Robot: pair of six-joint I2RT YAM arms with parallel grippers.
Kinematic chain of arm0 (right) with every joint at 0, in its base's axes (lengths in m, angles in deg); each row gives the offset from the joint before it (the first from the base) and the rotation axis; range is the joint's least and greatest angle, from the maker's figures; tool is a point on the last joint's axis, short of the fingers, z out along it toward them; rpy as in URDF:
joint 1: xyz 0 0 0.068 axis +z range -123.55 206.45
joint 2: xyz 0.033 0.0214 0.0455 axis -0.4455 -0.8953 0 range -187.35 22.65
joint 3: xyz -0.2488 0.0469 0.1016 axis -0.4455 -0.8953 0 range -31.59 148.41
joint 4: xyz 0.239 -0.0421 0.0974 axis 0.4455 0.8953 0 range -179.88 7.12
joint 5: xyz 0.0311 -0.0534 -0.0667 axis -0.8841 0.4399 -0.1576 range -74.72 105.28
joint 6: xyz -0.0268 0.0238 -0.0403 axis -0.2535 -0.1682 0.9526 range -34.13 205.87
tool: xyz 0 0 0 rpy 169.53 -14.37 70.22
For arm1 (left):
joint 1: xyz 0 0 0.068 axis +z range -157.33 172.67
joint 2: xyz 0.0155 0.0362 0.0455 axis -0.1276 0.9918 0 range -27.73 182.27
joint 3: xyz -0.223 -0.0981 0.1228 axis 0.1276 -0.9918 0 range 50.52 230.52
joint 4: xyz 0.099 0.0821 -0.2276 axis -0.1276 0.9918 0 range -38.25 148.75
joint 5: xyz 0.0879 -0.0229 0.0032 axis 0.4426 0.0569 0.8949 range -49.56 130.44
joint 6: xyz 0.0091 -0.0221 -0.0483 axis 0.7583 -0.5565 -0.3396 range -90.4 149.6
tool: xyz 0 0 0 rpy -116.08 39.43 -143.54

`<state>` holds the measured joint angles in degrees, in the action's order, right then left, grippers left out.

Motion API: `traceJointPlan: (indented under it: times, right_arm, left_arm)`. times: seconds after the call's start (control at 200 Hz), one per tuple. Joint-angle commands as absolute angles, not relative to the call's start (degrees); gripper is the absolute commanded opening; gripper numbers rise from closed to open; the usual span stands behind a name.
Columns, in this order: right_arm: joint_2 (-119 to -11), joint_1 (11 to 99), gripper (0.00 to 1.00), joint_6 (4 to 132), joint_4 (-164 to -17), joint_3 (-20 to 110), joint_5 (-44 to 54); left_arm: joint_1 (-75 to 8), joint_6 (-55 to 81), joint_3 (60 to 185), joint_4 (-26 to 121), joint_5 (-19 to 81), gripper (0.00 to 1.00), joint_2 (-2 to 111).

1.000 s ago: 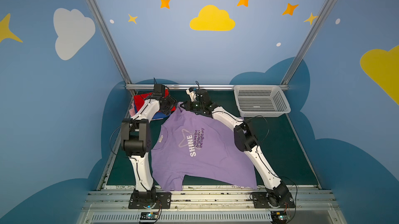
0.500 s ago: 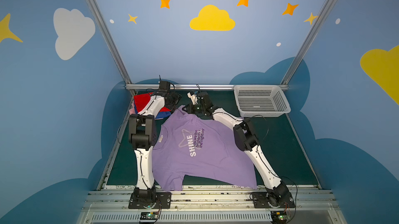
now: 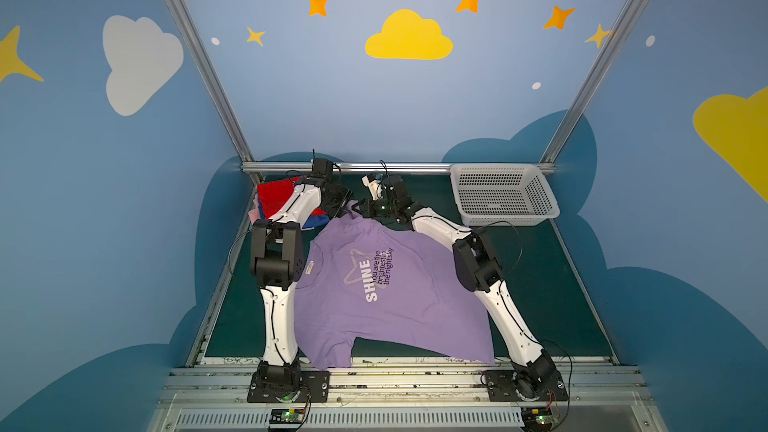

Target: Fold and stack the t-shirts

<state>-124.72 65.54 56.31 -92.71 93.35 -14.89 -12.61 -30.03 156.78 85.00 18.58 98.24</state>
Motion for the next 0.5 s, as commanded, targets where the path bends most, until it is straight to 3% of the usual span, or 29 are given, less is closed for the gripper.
traceJointPlan:
  times: [0.0,0.185,0.24,0.381,0.436,0.496]
  right_arm:
    - [-120.60,65.48,0.00,57.31,-95.84,91.32,-13.68]
    - [-120.66,65.56,0.00,57.22,-96.15,90.75,-14.16]
    - [-120.62,65.56,0.00,57.22,-96.25,90.51,-14.17]
    - [-119.76,65.45,0.00,57.31,-96.03,89.08,-13.86]
    - [-118.73,65.02,0.30,56.86,-94.84,88.24,-13.71]
    - [-116.31,64.16,0.45,56.56,-93.02,86.49,-13.81]
  left_arm:
    - [-12.54,-31.01,157.77,86.32,18.07,0.50,100.28]
    - [-12.78,-32.07,160.68,85.92,17.13,0.19,101.81]
    - [-13.01,-32.18,161.54,86.38,17.24,0.04,102.21]
    - [-13.22,-31.55,162.61,87.46,18.06,0.04,102.18]
    - [-13.31,-31.08,162.73,88.09,18.64,0.04,101.93]
    - [-13.37,-30.40,162.87,88.80,19.12,0.04,101.66]
